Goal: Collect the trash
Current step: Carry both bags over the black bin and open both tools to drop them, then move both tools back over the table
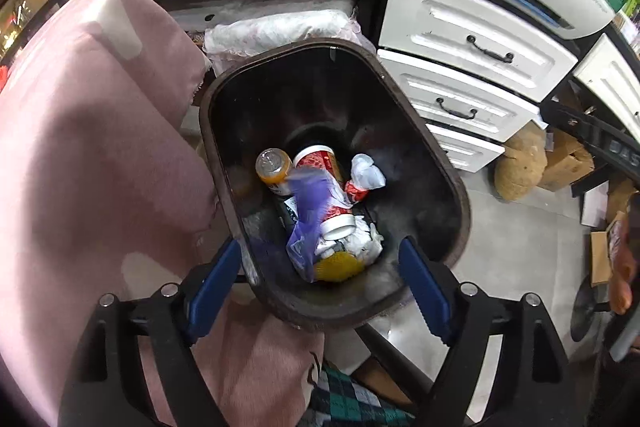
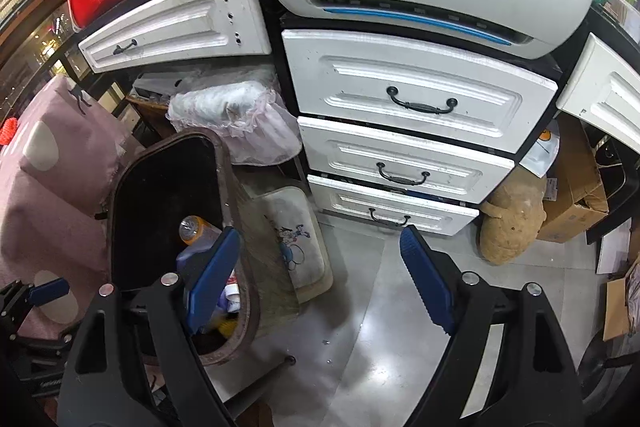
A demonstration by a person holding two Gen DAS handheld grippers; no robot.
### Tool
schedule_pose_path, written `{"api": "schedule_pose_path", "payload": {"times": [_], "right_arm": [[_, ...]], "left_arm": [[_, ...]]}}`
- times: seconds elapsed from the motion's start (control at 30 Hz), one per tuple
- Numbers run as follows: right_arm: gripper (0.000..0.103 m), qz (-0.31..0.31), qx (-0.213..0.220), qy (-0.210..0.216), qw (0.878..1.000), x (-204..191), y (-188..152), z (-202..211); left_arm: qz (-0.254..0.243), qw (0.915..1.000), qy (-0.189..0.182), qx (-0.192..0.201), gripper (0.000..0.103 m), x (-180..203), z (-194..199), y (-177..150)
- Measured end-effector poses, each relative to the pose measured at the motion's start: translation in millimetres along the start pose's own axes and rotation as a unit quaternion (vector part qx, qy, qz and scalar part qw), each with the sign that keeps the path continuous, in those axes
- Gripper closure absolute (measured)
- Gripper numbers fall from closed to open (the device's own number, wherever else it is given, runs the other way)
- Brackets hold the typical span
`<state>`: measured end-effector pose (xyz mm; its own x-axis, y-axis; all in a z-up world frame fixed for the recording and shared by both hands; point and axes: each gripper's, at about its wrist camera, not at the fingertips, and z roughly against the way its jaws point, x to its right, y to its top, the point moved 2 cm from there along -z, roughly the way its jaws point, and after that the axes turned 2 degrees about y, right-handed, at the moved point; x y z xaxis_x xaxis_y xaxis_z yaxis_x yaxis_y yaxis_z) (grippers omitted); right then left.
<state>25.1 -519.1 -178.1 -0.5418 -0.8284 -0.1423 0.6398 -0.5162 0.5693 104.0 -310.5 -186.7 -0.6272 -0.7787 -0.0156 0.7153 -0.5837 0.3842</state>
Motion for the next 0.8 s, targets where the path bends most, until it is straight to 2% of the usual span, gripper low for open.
{"api": "schedule_pose_path", "payload": {"times": [0.23,0.4,0.5,0.57,0.7,0.8], "right_arm": [[0.018,0.033,0.036,0.024,0.999,-31.4,9.4,15.3],[0.016,0.051,0.05,0.041,0.997,-58.4,18.0,22.3],[0.016,0.06,0.052,0.061,0.995,-77.5,23.5,25.3],[0.016,0.072,0.056,0.074,0.993,-94.3,26.9,28.4],[0.016,0.098,0.064,0.103,0.988,-129.4,32.0,37.8],[0.016,0.122,0.072,0.127,0.982,-159.2,35.9,45.8]], "left_arm": [[0.017,0.9978,-0.018,0.061,0.022,-13.1,57.2,-10.9],[0.009,0.9886,0.0,0.15,0.018,-20.4,116.3,-17.8],[0.003,0.9785,0.026,0.205,0.014,-28.5,147.0,-21.6],[0.007,0.9736,0.039,0.225,0.011,-35.8,161.4,-23.6],[0.025,0.9674,0.054,0.246,0.009,-62.4,183.1,-27.4],[0.035,0.9616,0.091,0.257,0.007,-85.2,192.2,-31.1]]}}
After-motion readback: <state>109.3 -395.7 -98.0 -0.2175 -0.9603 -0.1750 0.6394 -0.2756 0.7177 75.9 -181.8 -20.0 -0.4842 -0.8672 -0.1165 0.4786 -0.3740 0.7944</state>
